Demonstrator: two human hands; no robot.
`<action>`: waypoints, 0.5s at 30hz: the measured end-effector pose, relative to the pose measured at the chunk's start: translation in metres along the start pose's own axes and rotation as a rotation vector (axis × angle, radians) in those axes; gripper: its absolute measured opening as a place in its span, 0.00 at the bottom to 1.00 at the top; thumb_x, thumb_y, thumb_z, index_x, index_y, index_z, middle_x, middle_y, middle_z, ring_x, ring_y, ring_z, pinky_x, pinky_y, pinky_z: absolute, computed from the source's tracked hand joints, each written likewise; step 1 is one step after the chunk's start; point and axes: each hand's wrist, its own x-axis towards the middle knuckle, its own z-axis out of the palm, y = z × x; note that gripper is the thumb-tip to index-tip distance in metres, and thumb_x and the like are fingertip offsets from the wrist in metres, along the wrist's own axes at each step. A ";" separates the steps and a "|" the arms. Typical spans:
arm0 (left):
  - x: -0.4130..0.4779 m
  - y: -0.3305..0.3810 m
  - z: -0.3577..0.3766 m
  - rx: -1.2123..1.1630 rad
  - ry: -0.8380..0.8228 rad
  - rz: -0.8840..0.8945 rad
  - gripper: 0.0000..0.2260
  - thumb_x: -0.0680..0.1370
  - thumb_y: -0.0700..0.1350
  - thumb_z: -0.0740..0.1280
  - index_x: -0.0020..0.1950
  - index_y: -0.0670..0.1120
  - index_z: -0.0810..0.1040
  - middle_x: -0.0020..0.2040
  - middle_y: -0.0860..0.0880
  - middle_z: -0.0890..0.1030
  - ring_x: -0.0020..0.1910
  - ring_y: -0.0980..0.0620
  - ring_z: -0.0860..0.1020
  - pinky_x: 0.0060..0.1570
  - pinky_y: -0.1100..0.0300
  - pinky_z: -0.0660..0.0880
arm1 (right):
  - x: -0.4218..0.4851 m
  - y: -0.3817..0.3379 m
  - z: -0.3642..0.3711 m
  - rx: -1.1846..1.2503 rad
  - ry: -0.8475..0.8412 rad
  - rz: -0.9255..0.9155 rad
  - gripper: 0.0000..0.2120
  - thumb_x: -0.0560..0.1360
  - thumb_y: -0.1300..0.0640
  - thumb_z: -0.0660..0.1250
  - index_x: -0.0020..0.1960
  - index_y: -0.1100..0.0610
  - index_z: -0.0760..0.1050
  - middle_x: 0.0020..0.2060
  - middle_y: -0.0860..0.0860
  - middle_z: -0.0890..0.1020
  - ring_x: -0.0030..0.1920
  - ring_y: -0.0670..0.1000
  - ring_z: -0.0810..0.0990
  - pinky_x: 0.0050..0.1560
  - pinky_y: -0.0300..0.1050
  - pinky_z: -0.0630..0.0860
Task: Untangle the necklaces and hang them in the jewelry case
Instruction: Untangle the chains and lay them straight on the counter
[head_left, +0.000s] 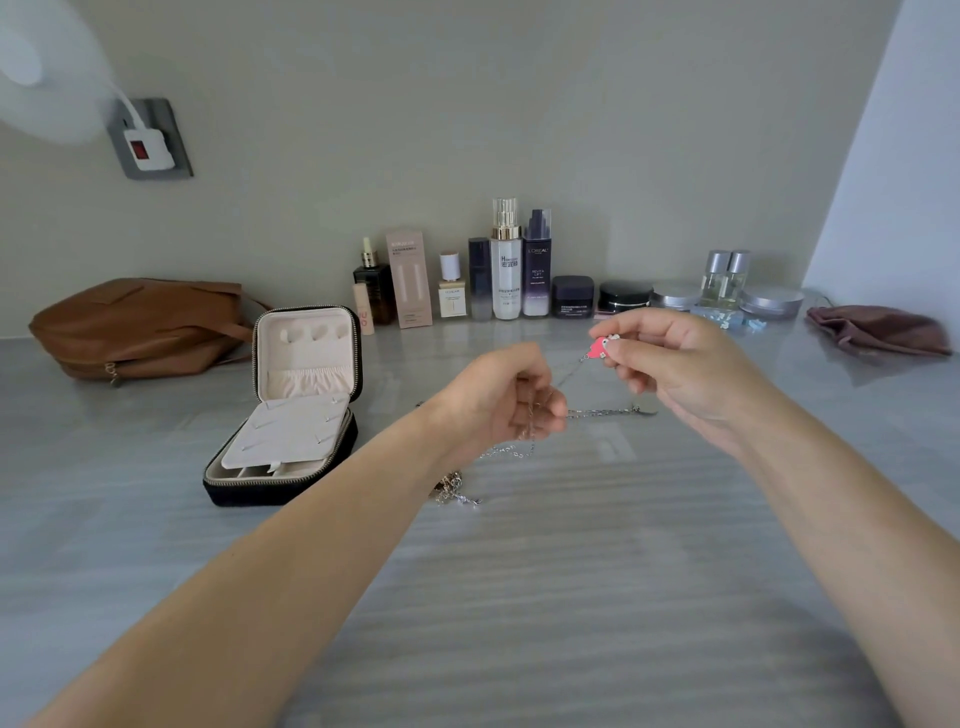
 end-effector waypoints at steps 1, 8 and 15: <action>0.000 -0.001 -0.002 -0.022 -0.026 -0.008 0.13 0.74 0.42 0.54 0.28 0.47 0.63 0.27 0.49 0.77 0.28 0.50 0.74 0.43 0.55 0.71 | 0.001 0.001 -0.001 0.032 0.003 0.009 0.11 0.73 0.67 0.64 0.42 0.53 0.79 0.32 0.50 0.78 0.28 0.42 0.72 0.31 0.34 0.68; -0.001 -0.007 -0.027 0.022 -0.036 -0.043 0.19 0.76 0.49 0.54 0.25 0.46 0.64 0.28 0.48 0.77 0.25 0.52 0.68 0.33 0.58 0.67 | 0.008 0.007 -0.009 0.141 0.124 0.145 0.11 0.74 0.69 0.61 0.40 0.56 0.78 0.32 0.52 0.75 0.27 0.44 0.70 0.27 0.33 0.67; -0.006 0.000 -0.052 0.062 0.026 -0.055 0.18 0.76 0.51 0.52 0.29 0.45 0.69 0.26 0.48 0.74 0.19 0.53 0.64 0.30 0.58 0.63 | 0.017 0.016 -0.024 0.222 0.318 0.298 0.07 0.72 0.67 0.63 0.36 0.60 0.75 0.30 0.53 0.71 0.26 0.45 0.66 0.21 0.32 0.63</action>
